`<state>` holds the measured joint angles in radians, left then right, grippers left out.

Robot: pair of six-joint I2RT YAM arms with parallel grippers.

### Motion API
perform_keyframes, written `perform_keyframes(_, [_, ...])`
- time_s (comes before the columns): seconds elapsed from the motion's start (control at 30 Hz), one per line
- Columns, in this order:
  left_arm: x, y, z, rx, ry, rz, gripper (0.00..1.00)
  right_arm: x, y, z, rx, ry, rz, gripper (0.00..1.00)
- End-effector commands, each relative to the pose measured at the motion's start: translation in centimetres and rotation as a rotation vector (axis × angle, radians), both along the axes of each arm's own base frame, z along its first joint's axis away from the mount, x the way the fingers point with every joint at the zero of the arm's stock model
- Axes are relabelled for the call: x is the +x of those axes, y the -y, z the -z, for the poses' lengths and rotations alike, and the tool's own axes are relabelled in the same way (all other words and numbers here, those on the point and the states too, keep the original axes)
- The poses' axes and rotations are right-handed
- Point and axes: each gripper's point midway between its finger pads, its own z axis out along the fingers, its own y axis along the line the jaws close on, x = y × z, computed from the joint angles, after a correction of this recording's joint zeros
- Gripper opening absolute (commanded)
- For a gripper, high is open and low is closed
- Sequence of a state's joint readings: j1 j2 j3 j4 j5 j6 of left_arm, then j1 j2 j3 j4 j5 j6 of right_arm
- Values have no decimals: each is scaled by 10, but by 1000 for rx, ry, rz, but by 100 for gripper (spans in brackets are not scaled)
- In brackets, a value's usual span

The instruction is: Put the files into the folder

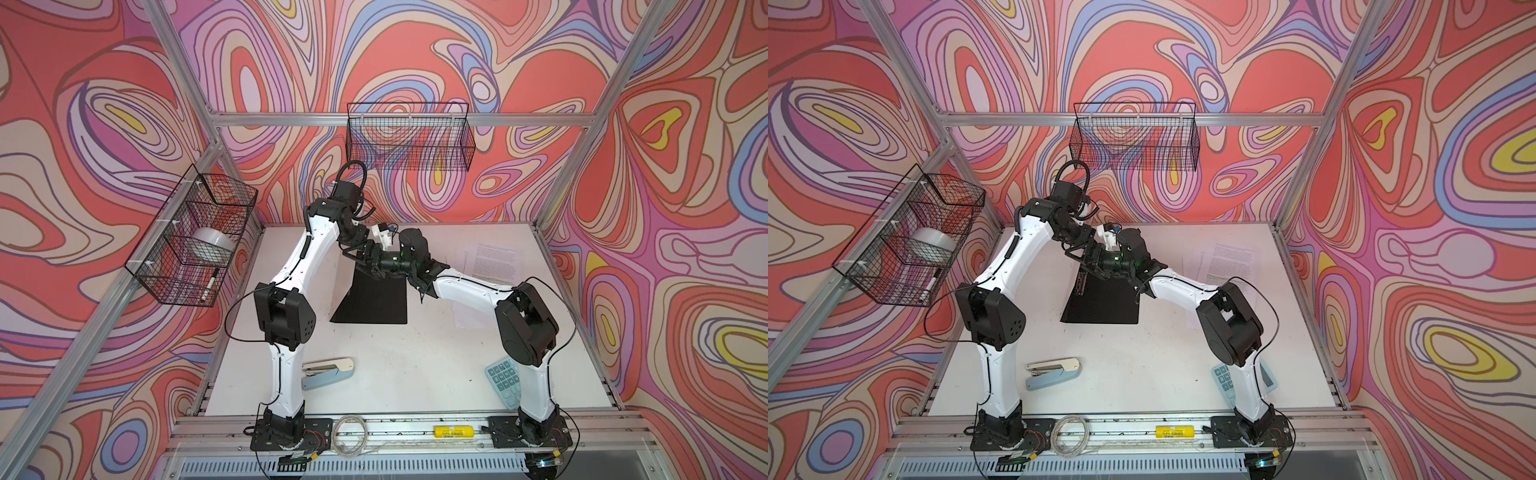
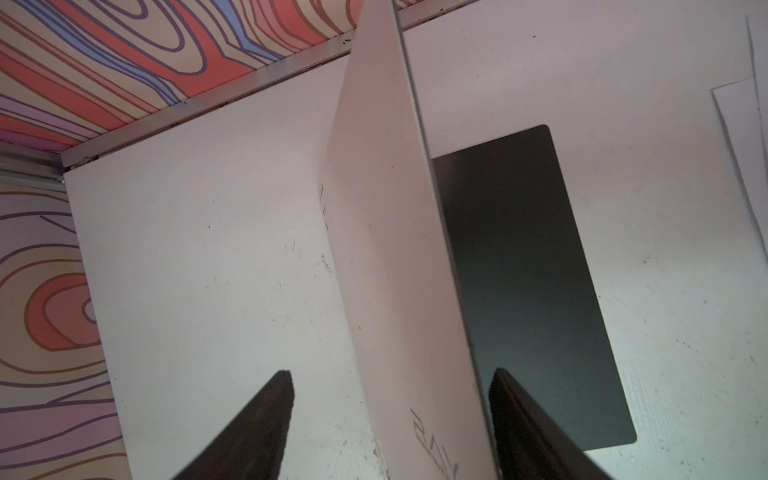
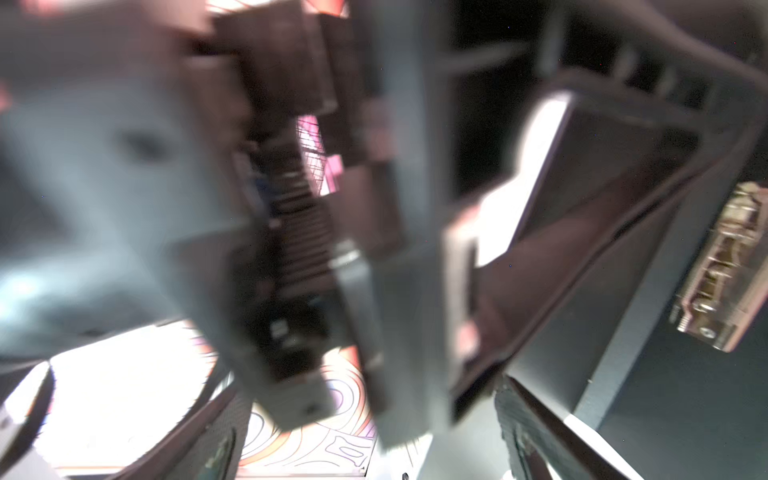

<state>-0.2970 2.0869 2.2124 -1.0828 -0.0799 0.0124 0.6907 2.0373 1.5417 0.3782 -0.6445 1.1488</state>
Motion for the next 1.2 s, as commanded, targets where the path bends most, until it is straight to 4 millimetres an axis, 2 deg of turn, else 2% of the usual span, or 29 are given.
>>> perform_keyframes(0.0, [-4,-17,13,59,-50,-25,70,-2,-7,-9,31,25,-21,95])
perform_keyframes(0.3, [-5,-39,19,46,-75,-84,45,-6,-1,-1,-71,41,-25,94])
perform_keyframes(0.5, [-8,-55,18,3,-94,-133,15,-6,24,22,-319,53,42,93])
perform_keyframes(0.63, [-11,-63,19,-74,-121,-186,1,-6,41,39,-445,54,76,93])
perform_keyframes(0.77, [-12,-64,19,-164,-143,-222,0,4,69,68,-592,0,156,91])
perform_keyframes(0.9, [-14,-61,18,-264,-173,-257,0,8,85,90,-682,-33,179,89])
perform_keyframes(1.17, [-22,-52,12,-420,-218,-309,0,15,105,106,-859,-17,192,81])
